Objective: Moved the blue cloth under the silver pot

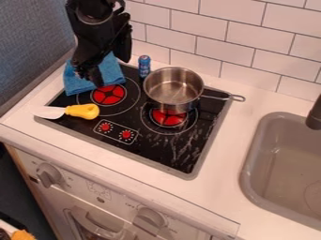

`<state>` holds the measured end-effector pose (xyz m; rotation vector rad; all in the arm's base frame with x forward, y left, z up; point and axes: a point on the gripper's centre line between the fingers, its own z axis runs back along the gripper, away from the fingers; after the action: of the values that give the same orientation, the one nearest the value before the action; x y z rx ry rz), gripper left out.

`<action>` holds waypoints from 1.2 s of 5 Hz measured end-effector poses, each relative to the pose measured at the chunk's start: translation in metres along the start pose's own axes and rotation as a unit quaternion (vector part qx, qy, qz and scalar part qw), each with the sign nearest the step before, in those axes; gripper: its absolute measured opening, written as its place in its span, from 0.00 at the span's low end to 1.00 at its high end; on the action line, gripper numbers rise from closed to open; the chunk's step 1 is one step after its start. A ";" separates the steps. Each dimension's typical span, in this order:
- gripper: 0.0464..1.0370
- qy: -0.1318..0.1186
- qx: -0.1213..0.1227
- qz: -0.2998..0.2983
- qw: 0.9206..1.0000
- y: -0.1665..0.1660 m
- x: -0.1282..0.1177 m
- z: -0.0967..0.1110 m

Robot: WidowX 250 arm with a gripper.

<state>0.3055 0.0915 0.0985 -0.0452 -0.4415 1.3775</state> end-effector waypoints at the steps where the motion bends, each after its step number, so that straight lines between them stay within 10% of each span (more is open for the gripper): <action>1: 0.96 0.008 0.011 -0.001 1.000 0.003 -0.003 -0.007; 6: 0.96 0.023 0.023 -0.055 0.998 -0.030 0.066 -0.043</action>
<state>0.3558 0.1579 0.0856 -0.0141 -0.3674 1.2753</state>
